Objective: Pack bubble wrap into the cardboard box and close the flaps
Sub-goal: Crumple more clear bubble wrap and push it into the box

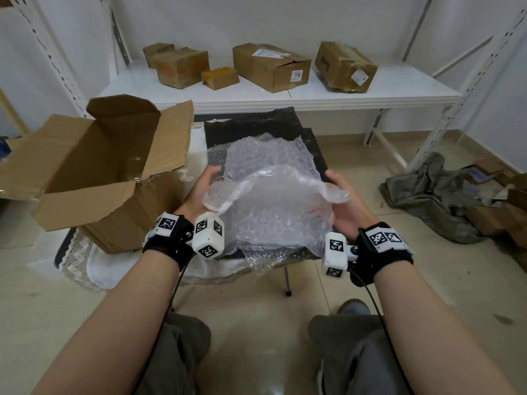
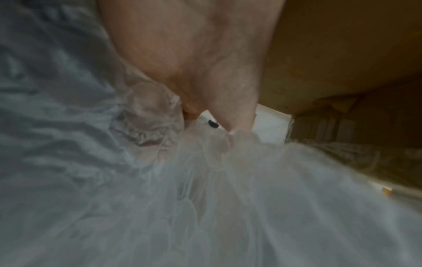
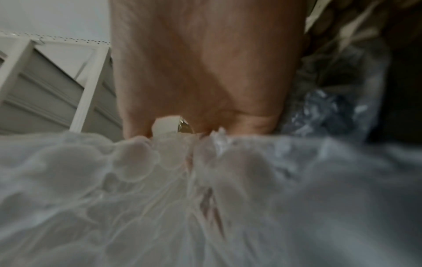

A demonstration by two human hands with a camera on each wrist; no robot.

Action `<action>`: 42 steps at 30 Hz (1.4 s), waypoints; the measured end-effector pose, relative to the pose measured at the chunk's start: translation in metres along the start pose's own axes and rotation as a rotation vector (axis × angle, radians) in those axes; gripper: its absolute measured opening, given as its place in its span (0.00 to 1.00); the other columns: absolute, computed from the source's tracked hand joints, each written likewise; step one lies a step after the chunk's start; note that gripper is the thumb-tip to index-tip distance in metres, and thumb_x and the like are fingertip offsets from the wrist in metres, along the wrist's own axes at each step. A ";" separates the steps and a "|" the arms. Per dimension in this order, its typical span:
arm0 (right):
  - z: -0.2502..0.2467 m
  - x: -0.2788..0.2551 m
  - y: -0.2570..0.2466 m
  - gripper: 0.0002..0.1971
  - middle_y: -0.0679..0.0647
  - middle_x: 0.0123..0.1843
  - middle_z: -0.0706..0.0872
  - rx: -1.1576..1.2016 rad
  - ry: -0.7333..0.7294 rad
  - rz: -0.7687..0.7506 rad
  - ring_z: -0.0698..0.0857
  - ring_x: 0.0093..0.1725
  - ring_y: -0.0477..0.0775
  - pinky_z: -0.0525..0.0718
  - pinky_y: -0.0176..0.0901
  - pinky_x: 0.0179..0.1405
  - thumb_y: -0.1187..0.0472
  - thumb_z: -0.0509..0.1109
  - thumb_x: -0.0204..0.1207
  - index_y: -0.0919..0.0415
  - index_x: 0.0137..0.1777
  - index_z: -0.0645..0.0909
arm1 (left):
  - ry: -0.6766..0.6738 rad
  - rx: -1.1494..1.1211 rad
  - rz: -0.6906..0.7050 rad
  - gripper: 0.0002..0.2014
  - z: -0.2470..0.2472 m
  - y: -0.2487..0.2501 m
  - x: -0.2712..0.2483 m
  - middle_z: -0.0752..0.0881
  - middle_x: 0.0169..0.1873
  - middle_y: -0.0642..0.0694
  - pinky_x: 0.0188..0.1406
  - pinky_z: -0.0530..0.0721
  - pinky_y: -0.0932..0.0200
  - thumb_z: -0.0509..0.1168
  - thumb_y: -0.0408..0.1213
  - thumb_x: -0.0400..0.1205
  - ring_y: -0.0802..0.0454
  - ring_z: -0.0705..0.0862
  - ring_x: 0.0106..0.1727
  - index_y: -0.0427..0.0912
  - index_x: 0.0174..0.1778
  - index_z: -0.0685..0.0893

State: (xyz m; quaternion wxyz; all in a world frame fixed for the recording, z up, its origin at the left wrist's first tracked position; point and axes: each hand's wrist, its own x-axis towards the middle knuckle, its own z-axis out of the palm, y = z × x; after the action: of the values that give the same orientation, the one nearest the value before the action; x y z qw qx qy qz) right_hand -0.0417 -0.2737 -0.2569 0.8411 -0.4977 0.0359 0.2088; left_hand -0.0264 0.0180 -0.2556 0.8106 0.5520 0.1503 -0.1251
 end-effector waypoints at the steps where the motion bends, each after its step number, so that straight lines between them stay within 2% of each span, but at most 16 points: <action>1: 0.003 -0.001 -0.001 0.22 0.63 0.56 0.86 -0.057 -0.002 -0.029 0.85 0.47 0.59 0.88 0.51 0.45 0.52 0.74 0.72 0.68 0.57 0.77 | -0.044 0.034 -0.020 0.16 0.004 0.001 -0.003 0.84 0.28 0.42 0.15 0.79 0.69 0.58 0.48 0.87 0.54 0.84 0.18 0.39 0.45 0.80; 3: -0.001 0.003 -0.001 0.31 0.65 0.67 0.78 -0.118 0.032 -0.061 0.83 0.51 0.62 0.89 0.47 0.40 0.63 0.78 0.69 0.69 0.71 0.73 | -0.147 0.085 -0.032 0.12 0.003 -0.001 -0.002 0.86 0.36 0.43 0.20 0.83 0.66 0.65 0.44 0.84 0.54 0.87 0.26 0.38 0.52 0.79; 5: -0.004 0.007 -0.003 0.32 0.62 0.69 0.78 -0.185 0.165 -0.094 0.86 0.54 0.62 0.89 0.44 0.36 0.73 0.71 0.74 0.57 0.78 0.70 | -0.171 0.167 -0.028 0.31 -0.004 -0.006 0.003 0.83 0.61 0.43 0.32 0.88 0.60 0.74 0.39 0.75 0.51 0.89 0.47 0.43 0.73 0.71; 7: -0.007 0.010 -0.005 0.33 0.60 0.66 0.83 -0.264 0.272 -0.134 0.88 0.56 0.63 0.90 0.49 0.41 0.72 0.71 0.75 0.52 0.78 0.70 | -0.156 0.161 -0.062 0.48 -0.010 -0.009 0.005 0.76 0.74 0.44 0.44 0.90 0.53 0.77 0.33 0.69 0.44 0.87 0.61 0.50 0.83 0.61; 9: -0.011 0.012 -0.006 0.29 0.63 0.64 0.86 -0.284 0.291 -0.133 0.90 0.55 0.63 0.90 0.54 0.48 0.69 0.74 0.75 0.58 0.75 0.74 | -0.175 0.149 -0.076 0.50 -0.011 -0.010 0.006 0.80 0.72 0.41 0.53 0.89 0.46 0.77 0.27 0.66 0.41 0.87 0.62 0.53 0.82 0.63; 12: -0.006 0.010 -0.006 0.20 0.65 0.55 0.90 -0.302 0.303 -0.067 0.93 0.44 0.58 0.91 0.47 0.39 0.66 0.73 0.77 0.68 0.68 0.80 | -0.132 0.193 -0.035 0.40 -0.013 -0.009 0.007 0.86 0.65 0.37 0.65 0.83 0.38 0.77 0.26 0.67 0.38 0.87 0.62 0.45 0.76 0.74; 14: -0.005 0.010 -0.003 0.17 0.68 0.58 0.89 -0.271 0.307 -0.046 0.91 0.53 0.63 0.91 0.55 0.49 0.65 0.72 0.79 0.69 0.66 0.81 | -0.094 0.189 -0.006 0.26 -0.013 -0.009 0.008 0.89 0.58 0.37 0.61 0.86 0.39 0.74 0.27 0.72 0.39 0.89 0.56 0.41 0.67 0.82; 16: -0.003 0.011 -0.001 0.16 0.69 0.62 0.87 -0.241 0.306 -0.042 0.87 0.62 0.69 0.85 0.66 0.61 0.64 0.70 0.81 0.69 0.67 0.80 | -0.054 0.165 0.012 0.15 -0.012 -0.009 0.009 0.91 0.47 0.41 0.49 0.90 0.51 0.70 0.28 0.79 0.48 0.92 0.43 0.37 0.61 0.84; 18: -0.001 0.011 0.000 0.15 0.67 0.63 0.87 -0.260 0.302 -0.046 0.86 0.63 0.69 0.83 0.68 0.64 0.61 0.67 0.83 0.65 0.67 0.80 | 0.009 0.155 0.031 0.10 -0.011 -0.012 0.013 0.92 0.38 0.45 0.39 0.91 0.59 0.67 0.30 0.83 0.54 0.91 0.35 0.32 0.59 0.84; 20: 0.005 0.010 0.000 0.14 0.65 0.62 0.88 -0.287 0.304 -0.058 0.87 0.61 0.67 0.85 0.64 0.61 0.59 0.65 0.85 0.62 0.67 0.79 | 0.094 0.169 0.070 0.09 -0.008 -0.014 0.015 0.92 0.38 0.46 0.34 0.90 0.62 0.66 0.33 0.84 0.56 0.91 0.32 0.31 0.57 0.84; 25: 0.012 0.009 0.000 0.19 0.64 0.63 0.88 -0.200 0.209 -0.046 0.89 0.61 0.64 0.86 0.64 0.60 0.56 0.66 0.84 0.63 0.72 0.76 | 0.187 0.324 0.187 0.12 0.005 -0.015 0.012 0.88 0.44 0.51 0.31 0.84 0.69 0.59 0.41 0.89 0.58 0.87 0.41 0.43 0.63 0.83; 29: 0.014 0.003 -0.005 0.20 0.68 0.66 0.86 -0.072 0.060 0.045 0.87 0.64 0.67 0.84 0.67 0.62 0.65 0.70 0.80 0.66 0.72 0.76 | 0.196 0.338 0.205 0.20 0.007 -0.012 0.011 0.87 0.56 0.47 0.60 0.84 0.55 0.57 0.46 0.89 0.54 0.85 0.54 0.42 0.76 0.75; 32: 0.014 0.001 -0.006 0.21 0.68 0.66 0.85 -0.071 0.039 0.099 0.88 0.60 0.66 0.89 0.63 0.54 0.71 0.69 0.78 0.67 0.71 0.77 | 0.167 0.248 0.221 0.20 0.009 -0.009 0.009 0.85 0.64 0.46 0.50 0.84 0.63 0.58 0.45 0.89 0.53 0.85 0.57 0.41 0.75 0.75; 35: 0.012 0.002 -0.005 0.27 0.70 0.71 0.81 -0.106 0.057 0.150 0.84 0.66 0.71 0.86 0.67 0.58 0.69 0.73 0.75 0.70 0.75 0.74 | 0.106 0.219 0.231 0.18 0.013 -0.008 0.004 0.87 0.59 0.47 0.45 0.85 0.65 0.60 0.46 0.88 0.57 0.87 0.52 0.43 0.72 0.78; 39: 0.016 0.000 -0.008 0.21 0.68 0.60 0.86 -0.159 0.064 0.173 0.90 0.47 0.63 0.90 0.52 0.40 0.65 0.70 0.78 0.68 0.70 0.76 | 0.107 0.199 0.290 0.23 0.013 -0.008 -0.001 0.83 0.57 0.52 0.33 0.84 0.73 0.66 0.43 0.84 0.61 0.85 0.49 0.44 0.75 0.73; 42: 0.013 0.003 -0.009 0.23 0.71 0.65 0.84 -0.145 0.081 0.108 0.89 0.51 0.64 0.91 0.54 0.44 0.66 0.68 0.79 0.72 0.73 0.73 | 0.114 0.127 0.350 0.29 0.012 -0.007 -0.004 0.80 0.59 0.50 0.42 0.87 0.67 0.71 0.34 0.80 0.54 0.84 0.56 0.51 0.77 0.70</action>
State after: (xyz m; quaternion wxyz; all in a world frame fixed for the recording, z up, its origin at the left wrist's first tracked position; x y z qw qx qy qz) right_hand -0.0375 -0.2654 -0.2434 0.7884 -0.5626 0.0814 0.2353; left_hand -0.0313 0.0041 -0.2561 0.7738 0.6258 0.0895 0.0399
